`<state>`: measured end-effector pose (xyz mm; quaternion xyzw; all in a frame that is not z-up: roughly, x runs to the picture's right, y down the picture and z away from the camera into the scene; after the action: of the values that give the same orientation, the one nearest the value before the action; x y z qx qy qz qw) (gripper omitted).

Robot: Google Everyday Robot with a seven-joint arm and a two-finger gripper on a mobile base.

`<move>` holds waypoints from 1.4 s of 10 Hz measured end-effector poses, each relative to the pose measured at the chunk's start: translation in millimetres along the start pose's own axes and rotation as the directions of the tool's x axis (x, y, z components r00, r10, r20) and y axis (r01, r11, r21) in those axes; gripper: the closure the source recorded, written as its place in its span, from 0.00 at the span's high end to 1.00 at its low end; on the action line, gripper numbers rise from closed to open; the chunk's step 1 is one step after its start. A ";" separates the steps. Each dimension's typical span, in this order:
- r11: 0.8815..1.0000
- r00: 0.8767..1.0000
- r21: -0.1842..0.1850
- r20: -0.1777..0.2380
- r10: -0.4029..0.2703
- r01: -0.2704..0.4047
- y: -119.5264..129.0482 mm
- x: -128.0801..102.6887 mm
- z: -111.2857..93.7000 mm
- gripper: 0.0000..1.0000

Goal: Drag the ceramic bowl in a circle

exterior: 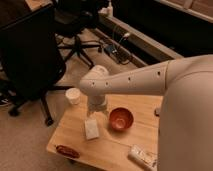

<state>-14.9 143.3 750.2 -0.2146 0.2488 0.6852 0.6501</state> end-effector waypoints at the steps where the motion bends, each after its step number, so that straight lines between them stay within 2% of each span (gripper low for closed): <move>1: 1.000 1.000 0.017 0.004 0.019 -0.019 -15.0 2.0 12.2 0.65; 4: 0.997 0.998 0.058 0.015 0.059 -0.060 -43.5 4.8 38.0 0.65; 7: 0.995 0.998 0.087 0.020 0.054 -0.056 -44.8 0.5 60.2 0.63; 9: 0.993 0.999 0.109 0.025 0.045 -0.048 -43.6 -11.4 77.4 0.43; 12: 0.990 0.999 0.144 0.037 0.004 -0.009 -31.9 -33.4 87.1 0.12; 14: 0.988 0.998 0.155 0.046 -0.030 0.023 -21.1 -46.1 85.9 0.00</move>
<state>11.7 161.0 844.7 -0.1500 0.2825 0.6602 0.6796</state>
